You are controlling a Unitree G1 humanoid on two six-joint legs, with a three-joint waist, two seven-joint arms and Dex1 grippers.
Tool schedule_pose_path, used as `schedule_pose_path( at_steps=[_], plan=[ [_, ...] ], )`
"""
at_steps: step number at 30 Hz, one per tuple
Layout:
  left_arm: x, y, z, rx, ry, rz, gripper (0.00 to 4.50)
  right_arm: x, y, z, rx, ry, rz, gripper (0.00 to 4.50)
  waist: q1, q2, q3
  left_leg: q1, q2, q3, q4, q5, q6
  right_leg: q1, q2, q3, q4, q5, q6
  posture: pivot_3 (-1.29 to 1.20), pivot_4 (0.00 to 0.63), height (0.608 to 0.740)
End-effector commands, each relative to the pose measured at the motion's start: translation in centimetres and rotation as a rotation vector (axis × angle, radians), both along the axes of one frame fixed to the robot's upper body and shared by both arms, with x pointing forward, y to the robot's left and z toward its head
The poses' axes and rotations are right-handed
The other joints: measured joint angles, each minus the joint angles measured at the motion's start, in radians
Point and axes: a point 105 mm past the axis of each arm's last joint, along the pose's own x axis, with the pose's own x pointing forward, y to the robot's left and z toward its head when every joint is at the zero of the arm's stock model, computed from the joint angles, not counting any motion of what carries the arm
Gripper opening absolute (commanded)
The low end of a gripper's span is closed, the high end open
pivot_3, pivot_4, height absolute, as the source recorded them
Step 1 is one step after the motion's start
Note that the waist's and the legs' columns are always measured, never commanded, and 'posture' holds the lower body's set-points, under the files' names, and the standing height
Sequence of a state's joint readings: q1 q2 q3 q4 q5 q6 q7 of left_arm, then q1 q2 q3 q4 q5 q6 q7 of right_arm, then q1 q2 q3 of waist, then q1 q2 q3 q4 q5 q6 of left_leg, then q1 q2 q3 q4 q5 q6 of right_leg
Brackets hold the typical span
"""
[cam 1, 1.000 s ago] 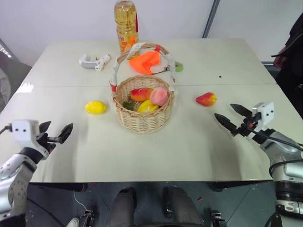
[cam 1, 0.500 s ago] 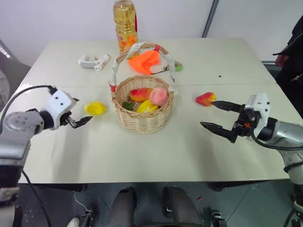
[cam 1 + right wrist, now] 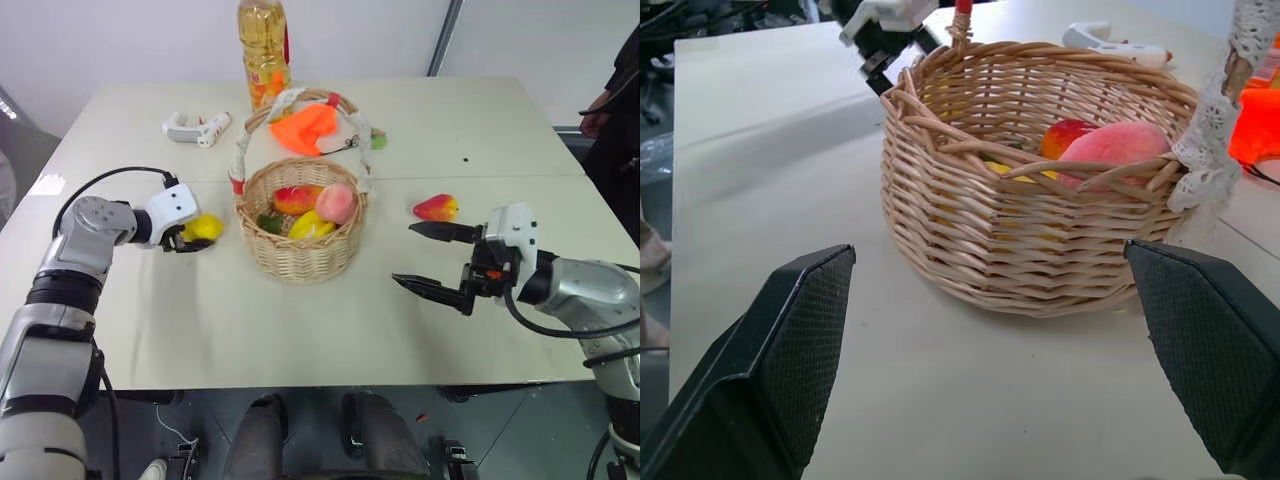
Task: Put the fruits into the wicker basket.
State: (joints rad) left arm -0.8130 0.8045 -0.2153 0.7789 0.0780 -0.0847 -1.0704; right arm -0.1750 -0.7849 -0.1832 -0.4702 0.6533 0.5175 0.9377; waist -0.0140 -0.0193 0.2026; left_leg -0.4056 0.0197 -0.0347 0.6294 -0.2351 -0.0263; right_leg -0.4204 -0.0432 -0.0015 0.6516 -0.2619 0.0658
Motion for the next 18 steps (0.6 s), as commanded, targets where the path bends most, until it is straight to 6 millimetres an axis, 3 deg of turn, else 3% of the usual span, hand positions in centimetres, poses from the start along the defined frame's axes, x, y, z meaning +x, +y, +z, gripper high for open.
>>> schedule_pose_path(
  at_steps=[1,5,9,12,15,18],
  plan=[
    [0.1,1.0,1.0,-0.002,-0.039,0.023,1.87,-0.6,0.8,1.3,0.020,-0.056,0.034,4.50,0.000,0.000,0.000,-0.001,0.000,0.000,0.001,0.000,0.000,-0.001,0.000,0.000,0.001,0.000,0.000,0.00,0.150,0.740],
    [-0.8,2.4,3.2,-0.158,-0.092,0.085,1.84,-0.7,1.2,1.7,0.018,-0.068,0.052,4.50,-0.006,0.000,0.000,-0.001,0.000,0.000,0.002,0.000,0.000,-0.001,0.000,0.000,0.002,0.001,0.000,0.00,0.150,0.740],
    [-4.1,1.9,6.6,-0.439,-0.125,0.073,1.84,-1.2,2.5,2.3,0.041,-0.070,0.112,4.50,-0.007,0.000,0.000,-0.002,0.004,0.002,0.002,0.000,0.000,-0.003,0.001,0.001,0.002,0.001,0.000,0.00,0.150,0.740],
    [-7.4,-1.0,9.0,-0.641,-0.107,-0.007,1.84,-1.7,3.7,2.8,0.080,-0.059,0.166,4.50,0.001,0.000,0.000,-0.002,0.008,0.002,0.002,0.000,0.000,-0.004,0.000,0.001,0.003,0.001,0.000,0.00,0.150,0.740],
    [-10.5,-6.2,10.3,-0.744,-0.071,-0.137,1.84,-1.7,4.8,3.6,0.160,-0.051,0.200,4.50,0.008,0.000,0.000,-0.002,0.009,0.002,0.003,0.001,-0.001,-0.002,-0.001,0.000,0.003,0.001,0.000,0.00,0.150,0.740],
    [-10.7,-10.8,11.0,-0.788,-0.099,-0.178,1.84,-1.3,5.3,3.8,0.190,-0.041,0.205,4.50,0.014,0.000,0.000,-0.001,0.008,0.004,0.005,0.002,-0.003,0.002,-0.002,-0.001,0.002,0.001,0.000,0.00,0.150,0.740]
  ],
)
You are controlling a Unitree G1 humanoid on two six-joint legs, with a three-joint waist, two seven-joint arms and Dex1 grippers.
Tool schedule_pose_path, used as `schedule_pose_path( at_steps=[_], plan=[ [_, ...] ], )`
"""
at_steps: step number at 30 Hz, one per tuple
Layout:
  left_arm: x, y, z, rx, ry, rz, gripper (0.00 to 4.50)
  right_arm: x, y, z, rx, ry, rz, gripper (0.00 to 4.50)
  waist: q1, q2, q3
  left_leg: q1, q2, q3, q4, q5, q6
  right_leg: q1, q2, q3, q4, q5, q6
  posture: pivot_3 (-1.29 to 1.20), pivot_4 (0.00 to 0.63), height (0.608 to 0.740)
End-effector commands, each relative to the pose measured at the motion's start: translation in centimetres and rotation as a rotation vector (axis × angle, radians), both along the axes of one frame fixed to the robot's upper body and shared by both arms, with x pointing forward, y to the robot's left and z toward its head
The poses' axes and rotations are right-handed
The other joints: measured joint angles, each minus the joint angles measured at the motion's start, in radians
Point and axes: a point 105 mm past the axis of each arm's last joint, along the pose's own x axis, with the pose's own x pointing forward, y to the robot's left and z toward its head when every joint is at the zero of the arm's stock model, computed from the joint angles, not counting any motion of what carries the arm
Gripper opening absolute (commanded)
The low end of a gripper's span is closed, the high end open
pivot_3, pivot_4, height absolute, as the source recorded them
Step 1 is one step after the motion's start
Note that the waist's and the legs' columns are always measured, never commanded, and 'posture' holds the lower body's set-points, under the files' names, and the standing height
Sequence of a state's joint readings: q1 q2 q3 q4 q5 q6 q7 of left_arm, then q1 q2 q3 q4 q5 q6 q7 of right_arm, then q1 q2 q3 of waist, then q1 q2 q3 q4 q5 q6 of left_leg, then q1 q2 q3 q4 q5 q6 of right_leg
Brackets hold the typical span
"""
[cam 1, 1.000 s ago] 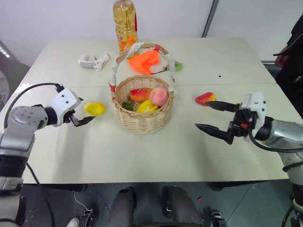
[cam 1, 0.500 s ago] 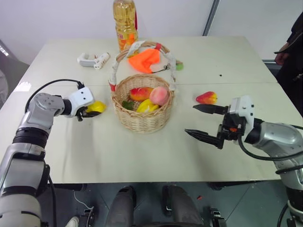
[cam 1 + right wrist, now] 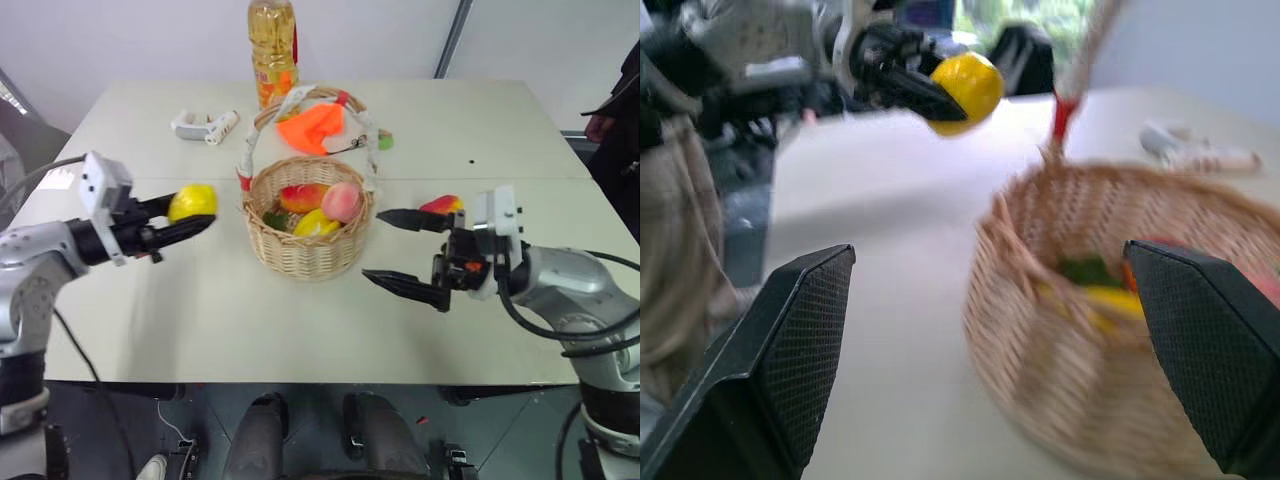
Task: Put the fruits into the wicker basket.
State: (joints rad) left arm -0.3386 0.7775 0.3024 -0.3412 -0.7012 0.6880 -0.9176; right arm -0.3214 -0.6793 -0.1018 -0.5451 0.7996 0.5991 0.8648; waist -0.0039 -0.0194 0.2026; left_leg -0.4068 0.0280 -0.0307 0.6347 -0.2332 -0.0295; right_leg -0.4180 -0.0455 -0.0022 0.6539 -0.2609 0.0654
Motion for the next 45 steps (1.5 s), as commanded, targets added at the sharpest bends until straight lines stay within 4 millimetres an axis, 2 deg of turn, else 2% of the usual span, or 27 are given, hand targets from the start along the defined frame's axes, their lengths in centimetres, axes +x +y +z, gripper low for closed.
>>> schedule_pose_path(
  at_steps=[1,5,9,14,15,19,22,25,28,31,35,45],
  plan=[
    [-0.2,-4.5,1.7,-0.045,-0.065,-0.015,1.84,-0.1,0.7,0.8,0.030,-0.015,0.023,4.50,0.006,0.000,0.000,0.001,-0.001,0.000,0.002,0.000,0.000,0.002,0.000,0.000,0.000,0.000,0.000,0.00,0.150,0.740],
    [2.4,-7.5,1.8,-0.096,-0.059,0.062,1.84,0.3,0.5,0.7,0.028,-0.012,0.000,4.50,0.008,0.000,0.000,0.001,-0.002,0.000,0.008,0.000,0.000,0.005,0.003,0.000,-0.001,0.003,0.000,0.00,0.150,0.740],
    [3.9,-8.9,0.6,-0.072,-0.031,0.088,1.84,0.4,0.2,0.7,0.023,-0.016,-0.028,4.50,-0.002,0.000,0.000,0.001,-0.002,0.001,0.009,-0.001,0.002,0.005,0.004,0.000,-0.001,0.004,0.000,0.00,0.150,0.740],
    [3.6,-9.2,0.8,-0.090,-0.060,0.040,4.29,3.0,-2.2,-0.1,-0.031,-0.070,-0.252,4.50,-0.009,0.000,0.000,0.000,-0.001,0.000,0.009,-0.002,0.003,0.004,0.005,0.000,-0.001,0.004,0.001,0.00,0.150,0.740],
    [3.3,-9.0,0.9,-0.112,-0.069,0.023,4.44,4.1,-2.8,-0.5,-0.057,-0.077,-0.319,4.50,-0.009,0.000,0.000,0.000,-0.001,0.000,0.009,-0.002,0.003,0.004,0.005,0.000,-0.001,0.004,0.001,0.00,0.150,0.740],
    [2.2,-7.7,0.8,-0.199,-0.057,-0.032,4.44,8.2,-5.6,-2.8,-0.269,-0.148,-0.532,4.50,-0.011,0.000,0.000,0.001,-0.001,0.002,0.009,-0.002,0.003,0.004,0.005,0.001,-0.001,0.003,-0.003,0.00,0.150,0.740],
    [0.8,-7.3,0.2,-0.227,-0.022,-0.097,4.44,11.3,-7.9,-3.5,-0.418,-0.237,-0.669,4.50,-0.010,0.000,0.000,0.000,-0.001,0.003,0.009,-0.002,0.003,0.003,0.005,0.001,-0.002,0.002,-0.004,0.00,0.150,0.740],
    [-0.7,-7.9,-0.5,-0.221,-0.001,-0.170,4.44,13.7,-9.9,-4.1,-0.443,-0.217,-0.779,4.50,-0.009,0.000,0.000,-0.001,-0.001,0.003,0.009,-0.002,0.003,0.002,0.004,0.001,-0.002,0.002,-0.003,0.00,0.150,0.740],
    [-2.0,-8.7,-0.7,-0.223,0.001,-0.220,4.44,15.4,-11.3,-4.9,-0.366,-0.099,-0.857,4.50,-0.008,0.000,0.000,-0.001,-0.002,0.003,0.009,-0.002,0.003,0.003,0.004,0.002,-0.002,0.004,-0.001,0.00,0.150,0.740],
    [-2.4,-9.0,-0.7,-0.228,-0.007,-0.218,4.44,16.0,-12.0,-6.2,-0.348,-0.002,-0.879,4.50,-0.007,0.000,0.000,-0.001,-0.002,0.003,0.010,-0.002,0.003,0.003,0.004,0.002,-0.002,0.004,-0.001,0.00,0.150,0.740],
    [-2.4,-9.1,-0.6,-0.225,-0.018,-0.204,4.44,16.6,-12.7,-6.8,-0.316,0.069,-0.908,4.50,-0.010,0.000,0.000,-0.001,-0.002,0.003,0.010,-0.002,0.003,0.003,0.004,0.002,-0.002,0.004,-0.001,0.00,0.150,0.740],
    [-2.4,-9.4,-0.9,-0.198,-0.025,-0.211,4.44,17.2,-13.5,-8.2,-0.316,0.129,-0.961,4.50,-0.010,0.001,0.000,-0.001,-0.001,0.003,0.010,-0.002,0.003,0.003,0.004,0.002,-0.002,0.004,-0.001,0.00,0.150,0.740]
  ],
)
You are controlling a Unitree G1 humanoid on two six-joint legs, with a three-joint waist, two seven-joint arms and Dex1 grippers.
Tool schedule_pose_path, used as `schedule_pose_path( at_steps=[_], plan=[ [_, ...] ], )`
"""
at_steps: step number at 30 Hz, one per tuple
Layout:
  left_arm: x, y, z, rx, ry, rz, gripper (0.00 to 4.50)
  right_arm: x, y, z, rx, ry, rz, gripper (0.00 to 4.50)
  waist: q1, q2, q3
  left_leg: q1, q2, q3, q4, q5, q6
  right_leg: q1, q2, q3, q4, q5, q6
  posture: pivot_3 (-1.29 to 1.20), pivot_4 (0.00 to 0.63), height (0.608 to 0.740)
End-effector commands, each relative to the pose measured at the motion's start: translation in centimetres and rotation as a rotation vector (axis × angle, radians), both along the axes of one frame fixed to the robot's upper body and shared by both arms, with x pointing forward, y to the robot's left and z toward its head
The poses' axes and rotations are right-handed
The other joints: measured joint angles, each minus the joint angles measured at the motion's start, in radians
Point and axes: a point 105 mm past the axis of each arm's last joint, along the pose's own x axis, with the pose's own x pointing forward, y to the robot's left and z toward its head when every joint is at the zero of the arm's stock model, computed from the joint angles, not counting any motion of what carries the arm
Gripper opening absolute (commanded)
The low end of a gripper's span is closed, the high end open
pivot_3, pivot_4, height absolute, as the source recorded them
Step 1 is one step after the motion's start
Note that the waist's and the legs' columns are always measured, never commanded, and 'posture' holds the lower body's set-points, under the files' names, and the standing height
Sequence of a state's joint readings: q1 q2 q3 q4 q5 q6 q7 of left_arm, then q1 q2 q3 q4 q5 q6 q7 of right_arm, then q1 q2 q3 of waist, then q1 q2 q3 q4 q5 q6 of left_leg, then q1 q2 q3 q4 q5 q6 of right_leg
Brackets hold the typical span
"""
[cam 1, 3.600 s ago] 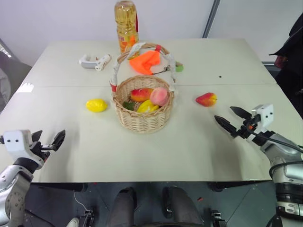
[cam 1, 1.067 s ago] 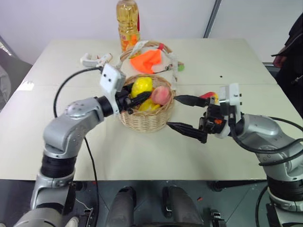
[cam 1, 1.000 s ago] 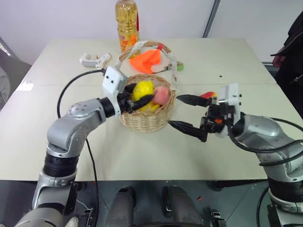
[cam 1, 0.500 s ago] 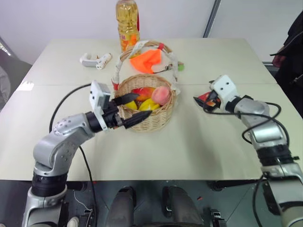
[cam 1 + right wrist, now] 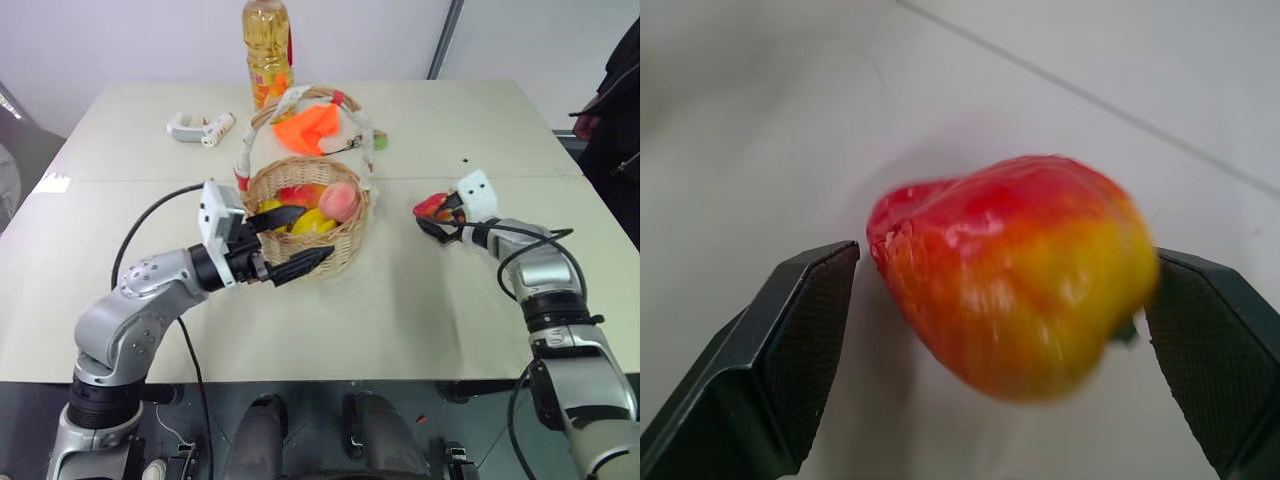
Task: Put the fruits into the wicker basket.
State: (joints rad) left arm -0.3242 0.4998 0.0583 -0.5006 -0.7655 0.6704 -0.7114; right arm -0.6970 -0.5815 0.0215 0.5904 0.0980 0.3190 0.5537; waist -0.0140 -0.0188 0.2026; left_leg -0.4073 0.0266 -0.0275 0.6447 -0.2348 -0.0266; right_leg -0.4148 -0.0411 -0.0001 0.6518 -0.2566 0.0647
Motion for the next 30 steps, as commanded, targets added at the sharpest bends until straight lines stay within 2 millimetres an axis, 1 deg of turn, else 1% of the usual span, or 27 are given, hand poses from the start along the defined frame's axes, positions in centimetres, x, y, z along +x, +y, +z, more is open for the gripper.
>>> schedule_pose_path(
  at_steps=[1,3,4,6,8,10,13,15,18,21,23,24,26,28,30],
  plan=[
    [-0.7,-0.3,1.1,0.002,-0.071,-0.018,4.44,0.6,-0.2,2.3,0.009,-0.080,-0.010,4.50,0.000,0.000,0.000,0.000,0.000,0.000,0.000,0.000,0.000,0.000,0.000,0.000,0.000,0.000,0.000,0.00,0.150,0.740],
    [-0.6,-0.4,1.1,0.002,-0.070,-0.022,4.44,0.7,-0.1,2.4,0.011,-0.092,-0.010,4.50,0.000,0.000,0.000,0.000,0.000,0.000,0.000,0.000,0.000,0.000,0.000,0.000,0.000,0.000,0.000,0.00,0.150,0.740],
    [-0.6,-0.4,1.1,0.002,-0.069,-0.024,4.49,0.7,-0.2,2.6,0.013,-0.104,-0.013,4.25,0.000,0.000,0.000,0.000,0.000,0.000,0.000,0.000,0.000,0.000,0.000,0.000,0.000,0.000,0.000,0.00,0.150,0.740],
    [-0.5,-0.4,1.1,0.002,-0.069,-0.024,4.50,0.7,-0.1,3.1,0.003,-0.136,-0.008,3.62,-0.001,0.000,0.000,0.000,0.000,0.000,0.000,0.000,0.000,0.000,0.000,0.000,0.000,0.000,0.000,0.00,0.150,0.740],
    [-0.5,-0.2,1.0,0.001,-0.069,-0.014,4.50,0.5,0.2,3.7,-0.001,-0.170,0.011,2.62,0.000,0.000,0.000,0.000,0.000,0.000,0.000,0.000,0.000,0.000,0.000,0.000,0.000,0.000,0.000,0.00,0.150,0.740],
    [-0.1,0.5,0.7,0.009,-0.073,0.031,4.50,-0.3,0.7,4.7,-0.039,-0.220,0.070,2.62,0.000,0.000,0.000,0.000,0.000,0.000,0.000,0.000,0.000,0.000,0.000,0.000,0.000,0.000,0.000,0.00,0.150,0.740],
    [0.4,2.2,0.0,0.036,-0.077,0.111,4.50,-2.0,1.8,5.8,-0.087,-0.279,0.172,2.62,0.001,0.000,0.000,0.000,0.000,0.000,-0.001,0.000,0.000,0.000,0.000,0.000,0.000,0.000,0.001,0.00,0.150,0.740],
    [0.8,3.7,-0.3,0.038,-0.082,0.179,4.50,-3.5,2.7,6.8,-0.073,-0.314,0.241,2.62,0.000,0.000,0.000,0.000,0.000,0.000,-0.001,0.000,0.000,-0.001,0.000,0.000,0.000,0.000,0.001,0.00,0.150,0.740],
    [0.9,6.6,-1.0,0.053,-0.088,0.278,4.50,-7.3,5.5,8.1,0.005,-0.330,0.440,2.62,0.000,0.000,0.000,0.000,0.001,0.000,-0.001,0.000,0.000,-0.001,0.000,0.000,0.000,0.000,0.000,0.00,0.150,0.740],
    [0.6,8.3,-1.7,0.067,-0.086,0.318,4.50,-11.2,8.4,8.7,0.117,-0.271,0.643,2.62,0.001,0.000,0.000,0.000,0.003,0.000,-0.001,0.000,0.001,-0.001,0.001,0.000,0.000,-0.001,-0.001,0.00,0.150,0.740],
    [0.5,8.9,-1.9,0.072,-0.086,0.326,4.50,-13.1,10.4,9.1,0.157,-0.234,0.755,2.62,0.002,0.000,0.000,0.001,0.003,0.000,-0.001,0.000,0.001,0.000,0.001,0.000,0.000,-0.002,-0.004,0.00,0.150,0.740],
    [0.5,9.1,-1.9,0.073,-0.086,0.328,4.50,-13.5,11.2,9.3,0.164,-0.232,0.787,2.62,0.002,0.000,0.000,0.001,0.003,0.000,0.000,0.000,0.001,0.000,0.001,0.000,0.000,-0.002,-0.004,0.00,0.150,0.740],
    [0.6,9.3,-1.9,0.074,-0.088,0.330,4.50,-13.1,13.2,9.9,0.180,-0.251,0.796,2.62,-0.001,0.000,0.000,0.001,0.003,0.000,0.000,0.000,0.001,0.000,0.001,0.000,0.000,-0.001,-0.005,0.00,0.150,0.740],
    [0.6,9.2,-1.8,0.065,-0.096,0.320,4.50,-11.6,15.7,10.0,0.147,-0.283,0.756,2.62,-0.005,0.000,0.000,0.001,0.004,0.001,0.000,0.000,0.000,0.000,0.001,0.000,-0.001,0.000,-0.007,0.00,0.150,0.740],
    [0.5,8.8,-1.5,0.047,-0.105,0.306,4.50,-10.1,17.4,9.9,0.137,-0.289,0.694,2.62,-0.004,0.000,0.000,0.001,0.005,0.001,0.000,0.000,0.000,-0.002,0.002,0.000,-0.001,0.001,-0.009,0.00,0.150,0.740]
  ],
)
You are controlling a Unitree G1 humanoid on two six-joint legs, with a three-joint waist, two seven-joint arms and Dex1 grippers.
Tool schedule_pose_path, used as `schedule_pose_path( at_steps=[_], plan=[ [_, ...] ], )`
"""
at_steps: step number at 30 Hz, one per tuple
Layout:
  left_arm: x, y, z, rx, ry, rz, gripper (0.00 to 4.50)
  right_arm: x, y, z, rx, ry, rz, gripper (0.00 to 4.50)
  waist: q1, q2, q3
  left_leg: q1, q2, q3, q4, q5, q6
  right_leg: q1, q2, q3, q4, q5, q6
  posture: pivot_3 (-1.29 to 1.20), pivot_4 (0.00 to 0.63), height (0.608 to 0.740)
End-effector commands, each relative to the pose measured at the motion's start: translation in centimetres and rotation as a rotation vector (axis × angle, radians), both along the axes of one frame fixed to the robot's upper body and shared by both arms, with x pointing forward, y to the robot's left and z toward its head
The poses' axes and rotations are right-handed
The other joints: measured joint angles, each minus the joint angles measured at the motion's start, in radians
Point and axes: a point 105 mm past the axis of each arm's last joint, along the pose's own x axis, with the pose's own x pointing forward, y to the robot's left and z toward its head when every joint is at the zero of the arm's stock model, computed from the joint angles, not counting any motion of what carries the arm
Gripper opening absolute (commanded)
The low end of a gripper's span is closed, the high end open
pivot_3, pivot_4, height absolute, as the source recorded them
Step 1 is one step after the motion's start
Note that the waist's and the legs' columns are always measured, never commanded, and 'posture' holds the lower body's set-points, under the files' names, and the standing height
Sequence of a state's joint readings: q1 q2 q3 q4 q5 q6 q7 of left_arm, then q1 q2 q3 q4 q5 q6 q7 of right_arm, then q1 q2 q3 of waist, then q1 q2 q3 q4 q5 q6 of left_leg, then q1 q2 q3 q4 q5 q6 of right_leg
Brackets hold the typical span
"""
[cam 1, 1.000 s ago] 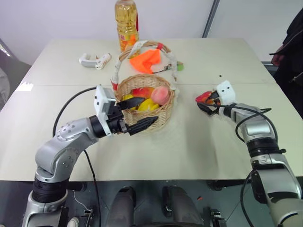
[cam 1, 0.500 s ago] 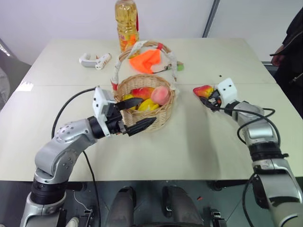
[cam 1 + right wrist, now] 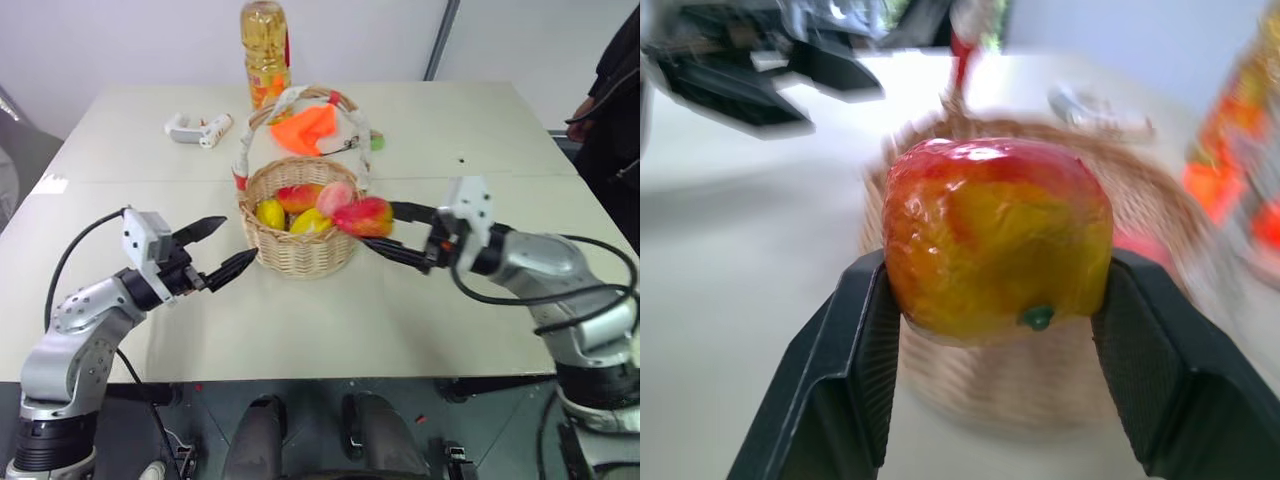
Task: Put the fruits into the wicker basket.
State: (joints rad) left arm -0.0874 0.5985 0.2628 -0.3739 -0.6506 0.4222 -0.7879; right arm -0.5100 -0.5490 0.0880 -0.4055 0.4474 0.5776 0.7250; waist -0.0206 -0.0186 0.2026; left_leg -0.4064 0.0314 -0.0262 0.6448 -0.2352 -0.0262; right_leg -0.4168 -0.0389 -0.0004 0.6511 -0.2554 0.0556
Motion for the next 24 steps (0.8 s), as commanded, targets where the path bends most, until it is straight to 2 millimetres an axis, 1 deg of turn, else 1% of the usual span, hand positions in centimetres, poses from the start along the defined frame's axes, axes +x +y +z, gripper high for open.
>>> schedule_pose_path(
  at_steps=[1,2,4,6,7,8,9,14,16,17,19,21,24],
  plan=[
    [-0.5,-0.5,1.6,-0.024,-0.069,-0.028,4.50,2.0,2.1,0.2,-0.001,-0.021,-0.109,2.62,0.008,0.000,0.000,-0.001,0.000,0.000,0.000,0.000,0.000,-0.001,0.001,0.000,0.000,0.000,0.000,0.00,0.150,0.740],
    [-0.6,-0.8,1.7,-0.035,-0.072,-0.041,4.50,2.6,2.6,0.3,0.018,-0.015,-0.142,2.62,0.010,0.000,0.000,-0.002,0.001,-0.001,0.000,0.000,0.000,-0.002,0.003,0.000,0.000,0.000,0.000,0.00,0.150,0.740],
    [-1.0,-1.2,1.8,-0.046,-0.069,-0.063,4.50,2.7,3.7,0.1,0.020,-0.003,-0.137,2.62,0.012,-0.001,0.000,-0.004,0.001,-0.002,-0.001,0.000,0.000,-0.003,0.003,0.000,0.000,0.000,0.000,0.00,0.150,0.740],
    [-1.2,-1.4,1.7,-0.049,-0.064,-0.069,4.50,2.7,4.2,0.0,0.016,-0.004,-0.133,3.33,0.013,0.000,0.000,-0.006,0.001,-0.002,-0.001,0.000,0.000,-0.005,0.003,0.000,0.000,0.002,0.003,0.00,0.150,0.740],
    [-1.2,-1.6,1.7,-0.051,-0.064,-0.072,4.50,2.7,4.3,0.2,0.023,-0.011,-0.137,3.66,0.011,0.000,0.000,-0.006,0.001,-0.001,-0.001,0.000,0.000,-0.006,0.003,0.000,0.000,0.002,0.003,0.00,0.150,0.740],
    [-1.3,-1.7,1.6,-0.052,-0.063,-0.074,4.50,2.6,4.3,0.3,0.028,-0.017,-0.140,4.16,0.010,0.000,0.000,-0.006,0.001,-0.001,-0.001,0.000,0.000,-0.006,0.003,0.001,0.000,0.002,0.003,0.00,0.150,0.740],
    [-1.3,-1.9,1.6,-0.054,-0.064,-0.075,4.50,2.6,4.1,0.6,0.030,-0.038,-0.145,4.47,0.009,0.000,0.000,-0.006,0.001,-0.001,-0.001,0.000,0.000,-0.006,0.003,0.001,0.000,0.002,0.003,0.00,0.150,0.740],
    [-1.4,-2.3,1.7,-0.063,-0.067,-0.084,4.50,1.3,2.3,1.7,0.058,-0.085,-0.107,4.47,0.008,0.000,0.000,-0.005,0.002,-0.001,-0.001,0.000,0.000,-0.006,0.004,0.001,0.000,0.000,0.000,0.00,0.150,0.740],
    [-1.4,-2.7,1.8,-0.075,-0.070,-0.102,4.50,0.6,-0.3,2.1,0.116,-0.053,-0.105,4.47,0.012,0.000,0.000,-0.005,0.002,-0.001,-0.001,0.000,0.000,-0.005,0.005,0.001,0.000,0.000,0.000,0.00,0.150,0.740],
    [-1.4,-2.9,2.0,-0.086,-0.072,-0.112,4.50,0.7,-1.4,2.0,0.128,-0.045,-0.131,4.47,0.014,0.000,0.000,-0.005,0.002,-0.002,-0.001,0.000,0.000,-0.005,0.005,0.001,0.000,0.000,0.001,0.00,0.150,0.740],
    [-1.3,-3.2,2.2,-0.105,-0.077,-0.124,4.50,1.5,-2.6,1.9,0.154,-0.029,-0.204,4.47,0.010,0.000,0.000,-0.005,0.002,-0.001,-0.001,0.000,0.000,-0.004,0.005,0.001,-0.001,0.000,0.001,0.00,0.150,0.740],
    [-1.1,-3.5,2.4,-0.110,-0.083,-0.134,4.50,3.3,-3.4,1.7,0.193,-0.012,-0.319,4.47,0.002,-0.001,-0.001,-0.004,0.002,0.000,0.000,0.000,0.000,-0.004,0.005,0.002,0.000,0.001,0.000,0.00,0.150,0.740],
    [-0.8,-3.8,2.7,-0.115,-0.094,-0.146,4.50,4.9,-2.6,1.2,0.242,0.027,-0.365,4.47,-0.001,-0.001,-0.001,-0.001,0.004,0.000,-0.001,0.000,0.000,-0.005,0.011,0.007,0.001,0.003,-0.003,0.00,0.150,0.740]
  ],
)
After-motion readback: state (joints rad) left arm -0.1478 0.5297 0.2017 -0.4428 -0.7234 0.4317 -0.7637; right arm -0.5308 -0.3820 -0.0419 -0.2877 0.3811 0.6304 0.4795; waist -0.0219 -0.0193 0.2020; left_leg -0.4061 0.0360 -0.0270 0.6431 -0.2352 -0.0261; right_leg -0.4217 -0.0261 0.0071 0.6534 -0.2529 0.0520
